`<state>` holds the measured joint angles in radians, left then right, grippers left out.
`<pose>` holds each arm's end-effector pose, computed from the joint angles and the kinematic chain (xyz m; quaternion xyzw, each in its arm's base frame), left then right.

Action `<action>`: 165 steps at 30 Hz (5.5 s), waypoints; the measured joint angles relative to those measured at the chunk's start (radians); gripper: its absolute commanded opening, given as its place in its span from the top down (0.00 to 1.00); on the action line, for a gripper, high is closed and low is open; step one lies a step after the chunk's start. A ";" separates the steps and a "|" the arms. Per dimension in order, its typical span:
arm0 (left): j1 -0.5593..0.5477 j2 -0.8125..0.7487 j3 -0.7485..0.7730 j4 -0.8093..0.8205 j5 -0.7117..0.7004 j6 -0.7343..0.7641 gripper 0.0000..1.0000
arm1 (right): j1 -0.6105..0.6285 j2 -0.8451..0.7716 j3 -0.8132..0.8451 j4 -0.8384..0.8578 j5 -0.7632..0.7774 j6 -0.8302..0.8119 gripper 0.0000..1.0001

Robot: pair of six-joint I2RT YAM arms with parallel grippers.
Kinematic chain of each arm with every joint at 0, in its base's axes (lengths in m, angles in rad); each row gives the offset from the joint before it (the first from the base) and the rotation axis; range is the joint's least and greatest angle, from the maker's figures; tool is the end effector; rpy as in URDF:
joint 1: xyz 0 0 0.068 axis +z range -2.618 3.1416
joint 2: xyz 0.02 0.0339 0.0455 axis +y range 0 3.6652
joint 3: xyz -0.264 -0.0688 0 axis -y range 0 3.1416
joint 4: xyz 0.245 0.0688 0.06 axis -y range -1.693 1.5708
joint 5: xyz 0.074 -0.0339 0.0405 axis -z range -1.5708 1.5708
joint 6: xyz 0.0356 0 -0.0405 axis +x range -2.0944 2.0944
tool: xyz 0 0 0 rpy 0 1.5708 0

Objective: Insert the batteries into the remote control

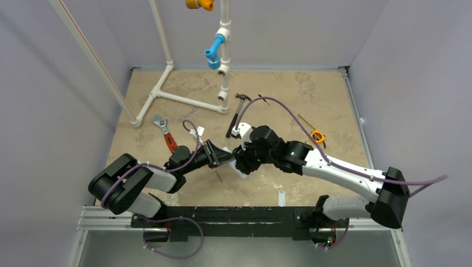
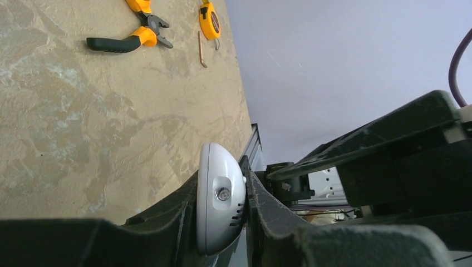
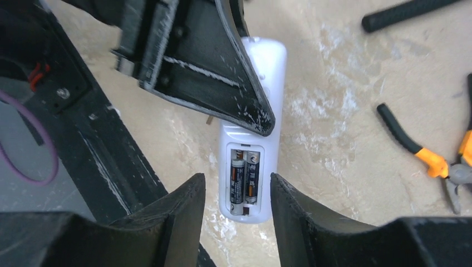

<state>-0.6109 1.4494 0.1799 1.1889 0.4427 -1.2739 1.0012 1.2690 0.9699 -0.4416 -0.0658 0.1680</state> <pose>0.1746 -0.1409 0.1509 -0.0926 0.7265 -0.6300 0.2583 0.1459 0.2321 0.2768 -0.3822 0.8310 0.2475 0.3195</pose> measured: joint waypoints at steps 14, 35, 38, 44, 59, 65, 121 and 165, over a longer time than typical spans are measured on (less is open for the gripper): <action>0.000 -0.042 0.000 -0.032 0.041 -0.026 1.00 | -0.001 -0.262 -0.183 0.233 0.018 -0.286 0.60; 0.000 -0.165 0.022 -0.201 0.095 -0.012 1.00 | 0.000 -0.360 -0.275 0.107 -0.399 -0.878 0.75; 0.000 -0.165 0.022 -0.201 0.098 -0.013 1.00 | 0.000 -0.325 -0.275 0.109 -0.401 -0.894 0.76; 0.000 -0.158 0.022 -0.187 0.103 -0.016 1.00 | 0.000 -0.261 -0.275 0.095 -0.400 -0.914 0.77; 0.000 -0.150 0.022 -0.161 0.106 -0.016 1.00 | 0.000 -0.257 -0.275 0.124 -0.392 -0.915 0.80; 0.000 -0.139 0.022 -0.146 0.108 -0.017 1.00 | 0.000 -0.257 -0.275 0.147 -0.376 -0.912 0.79; 0.001 -0.071 0.022 -0.053 0.112 -0.027 1.00 | 0.000 -0.213 -0.275 0.218 -0.344 -0.888 0.92; 0.000 -0.068 0.022 -0.045 0.130 -0.028 1.00 | -0.022 -0.283 -0.312 0.218 -0.342 -0.788 1.00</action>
<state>-0.6109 1.3815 0.2020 1.1435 0.5728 -1.3022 0.9794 0.9863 0.6582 -0.2234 -0.4080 -0.6197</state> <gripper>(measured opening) 0.258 0.001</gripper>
